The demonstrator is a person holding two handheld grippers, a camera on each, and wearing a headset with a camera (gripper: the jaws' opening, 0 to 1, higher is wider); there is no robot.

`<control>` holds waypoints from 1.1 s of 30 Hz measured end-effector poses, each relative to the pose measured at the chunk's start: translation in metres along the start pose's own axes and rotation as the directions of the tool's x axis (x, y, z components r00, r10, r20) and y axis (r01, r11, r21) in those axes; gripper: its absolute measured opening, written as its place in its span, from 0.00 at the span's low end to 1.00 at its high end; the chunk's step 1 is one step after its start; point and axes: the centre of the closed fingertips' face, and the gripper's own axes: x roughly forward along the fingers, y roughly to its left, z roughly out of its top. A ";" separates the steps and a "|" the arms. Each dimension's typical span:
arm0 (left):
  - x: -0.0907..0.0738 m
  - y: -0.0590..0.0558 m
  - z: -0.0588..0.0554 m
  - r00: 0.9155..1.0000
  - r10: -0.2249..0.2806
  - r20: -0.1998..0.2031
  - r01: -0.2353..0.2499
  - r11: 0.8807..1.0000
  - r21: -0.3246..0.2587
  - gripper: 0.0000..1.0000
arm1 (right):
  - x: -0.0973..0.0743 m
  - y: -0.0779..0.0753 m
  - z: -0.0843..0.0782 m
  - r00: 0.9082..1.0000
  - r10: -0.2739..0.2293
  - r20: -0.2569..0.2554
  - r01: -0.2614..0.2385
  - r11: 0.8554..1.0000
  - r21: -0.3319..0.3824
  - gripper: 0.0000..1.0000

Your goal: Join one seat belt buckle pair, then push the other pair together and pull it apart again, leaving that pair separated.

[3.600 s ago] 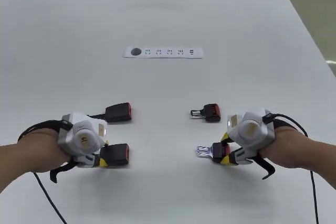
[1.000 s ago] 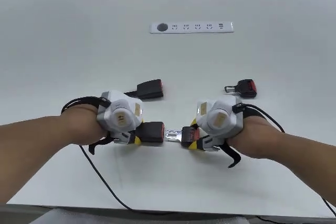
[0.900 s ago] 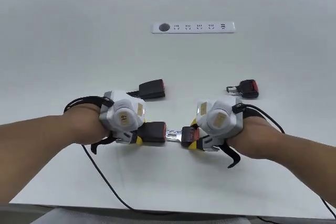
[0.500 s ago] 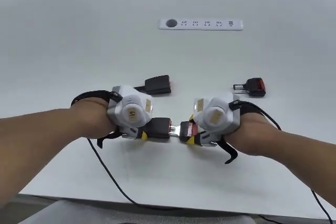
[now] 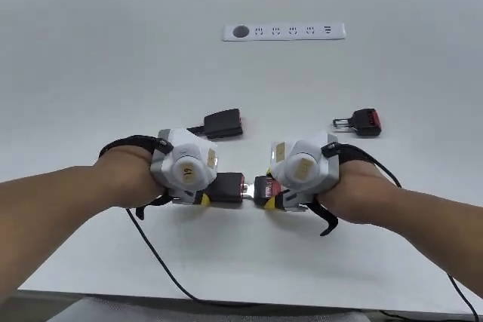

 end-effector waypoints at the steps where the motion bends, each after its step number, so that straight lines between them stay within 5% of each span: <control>1: 0.000 0.000 0.000 1.000 0.000 0.001 0.000 1.000 -0.005 0.29 | 0.001 0.000 0.001 1.000 0.002 0.005 -0.002 1.000 0.003 0.30; 33: 0.000 0.001 -0.004 0.999 -0.012 0.040 0.014 0.999 -0.046 0.29 | 0.005 -0.003 0.008 0.999 0.041 0.011 -0.041 0.999 -0.001 0.30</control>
